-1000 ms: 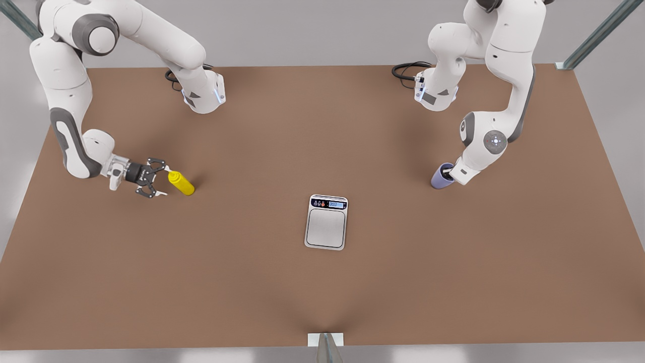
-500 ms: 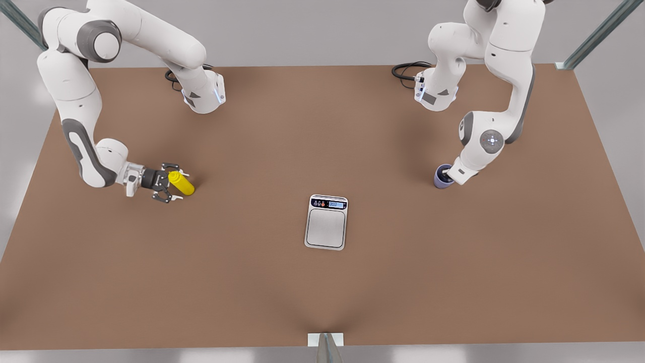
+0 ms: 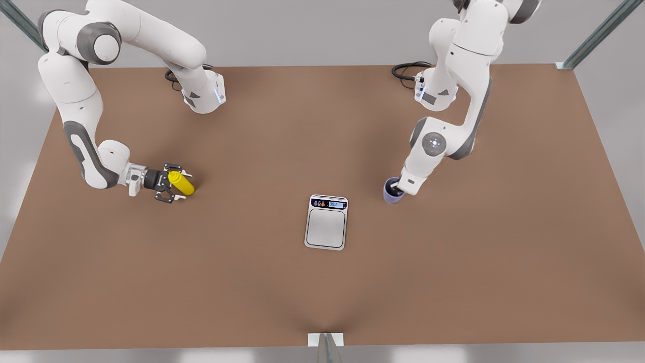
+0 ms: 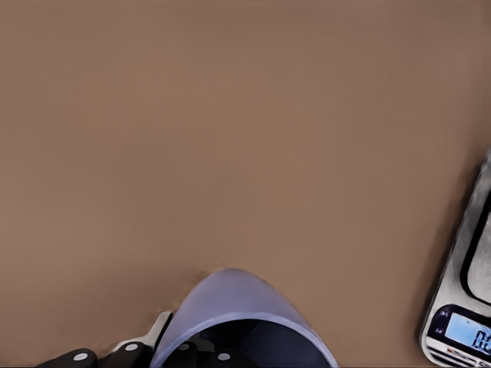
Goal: Move cup to the weight, pick up sauce bottle, pour sauce
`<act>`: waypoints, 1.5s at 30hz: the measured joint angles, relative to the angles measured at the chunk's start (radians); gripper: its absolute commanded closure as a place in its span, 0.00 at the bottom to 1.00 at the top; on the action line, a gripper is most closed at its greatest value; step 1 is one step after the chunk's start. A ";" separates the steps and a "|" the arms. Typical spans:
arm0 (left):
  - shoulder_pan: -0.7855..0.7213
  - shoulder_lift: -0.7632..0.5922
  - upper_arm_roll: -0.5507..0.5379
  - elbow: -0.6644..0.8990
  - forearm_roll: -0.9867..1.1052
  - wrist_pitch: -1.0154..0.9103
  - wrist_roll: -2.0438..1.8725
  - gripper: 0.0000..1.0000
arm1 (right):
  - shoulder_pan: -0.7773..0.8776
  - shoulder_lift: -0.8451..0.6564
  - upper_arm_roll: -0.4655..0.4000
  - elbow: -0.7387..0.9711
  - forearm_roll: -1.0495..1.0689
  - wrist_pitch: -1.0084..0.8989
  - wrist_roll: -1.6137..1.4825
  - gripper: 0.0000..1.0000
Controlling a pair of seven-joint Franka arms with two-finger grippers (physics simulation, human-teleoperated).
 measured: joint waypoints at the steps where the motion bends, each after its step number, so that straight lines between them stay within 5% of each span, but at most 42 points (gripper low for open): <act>1: -0.008 0.048 -0.006 0.099 -0.005 -0.074 -0.047 0.79 | 0.000 0.000 0.000 0.000 0.000 0.000 0.000 0.31; 13: -0.148 0.353 -0.072 0.626 -0.117 -0.189 -0.483 0.79 | 0.000 0.004 0.000 0.001 0.001 0.002 0.007 0.44; 20: -0.166 0.447 -0.065 0.736 -0.210 -0.192 -0.525 0.78 | -0.001 -0.018 0.000 0.028 0.000 -0.023 0.060 0.45; 24: -0.166 0.446 -0.066 0.736 -0.302 -0.188 -0.519 0.45 | 0.026 -0.131 0.000 0.073 -0.004 -0.023 0.222 0.44; 29: -0.165 0.435 -0.065 0.739 -0.234 -0.232 -0.530 0.42 | 0.114 -0.255 -0.003 0.114 -0.017 -0.019 0.475 0.44; 33: -0.163 0.397 -0.061 0.738 -0.131 -0.305 -0.520 0.42 | 0.227 -0.302 -0.003 0.287 -0.302 0.048 0.833 0.44; 40: -0.150 0.288 -0.027 0.748 -0.027 -0.428 -0.475 0.42 | 0.536 -0.466 0.000 0.243 -0.796 0.431 1.514 0.44; 43: -0.143 0.191 0.123 0.736 -0.076 -0.623 -0.177 0.42 | 0.653 -0.479 0.002 0.235 -1.118 0.489 1.859 0.44; 45: -0.134 0.103 0.358 0.702 -0.135 -0.809 0.158 0.30 | 0.731 -0.482 0.002 0.238 -1.317 0.491 2.033 0.44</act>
